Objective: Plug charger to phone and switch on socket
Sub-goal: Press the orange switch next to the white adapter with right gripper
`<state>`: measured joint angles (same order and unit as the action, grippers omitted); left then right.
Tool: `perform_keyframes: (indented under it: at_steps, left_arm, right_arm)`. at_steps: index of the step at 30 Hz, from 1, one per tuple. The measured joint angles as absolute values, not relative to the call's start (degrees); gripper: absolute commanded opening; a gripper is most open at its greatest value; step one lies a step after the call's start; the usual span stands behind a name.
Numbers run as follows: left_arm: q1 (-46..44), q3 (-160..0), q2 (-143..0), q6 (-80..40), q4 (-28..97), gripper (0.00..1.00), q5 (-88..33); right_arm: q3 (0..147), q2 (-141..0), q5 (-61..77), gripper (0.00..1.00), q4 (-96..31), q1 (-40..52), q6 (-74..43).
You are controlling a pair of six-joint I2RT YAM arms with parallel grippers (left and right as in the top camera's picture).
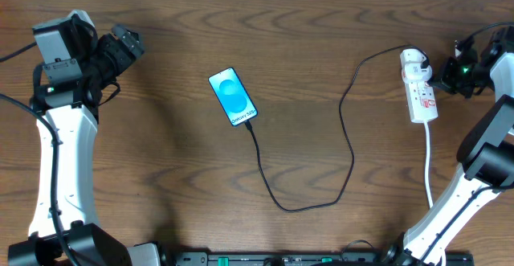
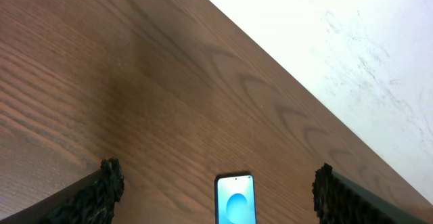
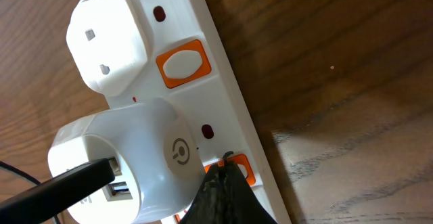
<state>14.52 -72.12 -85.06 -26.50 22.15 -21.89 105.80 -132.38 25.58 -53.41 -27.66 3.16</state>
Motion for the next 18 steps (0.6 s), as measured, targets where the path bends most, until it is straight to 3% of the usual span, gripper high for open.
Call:
perform_keyframes:
  at_steps: [18]
  left_arm:
    - [14.5,-72.1,-85.1,-26.5,22.2,0.91,-21.9]
  right_arm:
    - [106.7,-132.4,20.5,0.01,-54.2,-25.6,3.1]
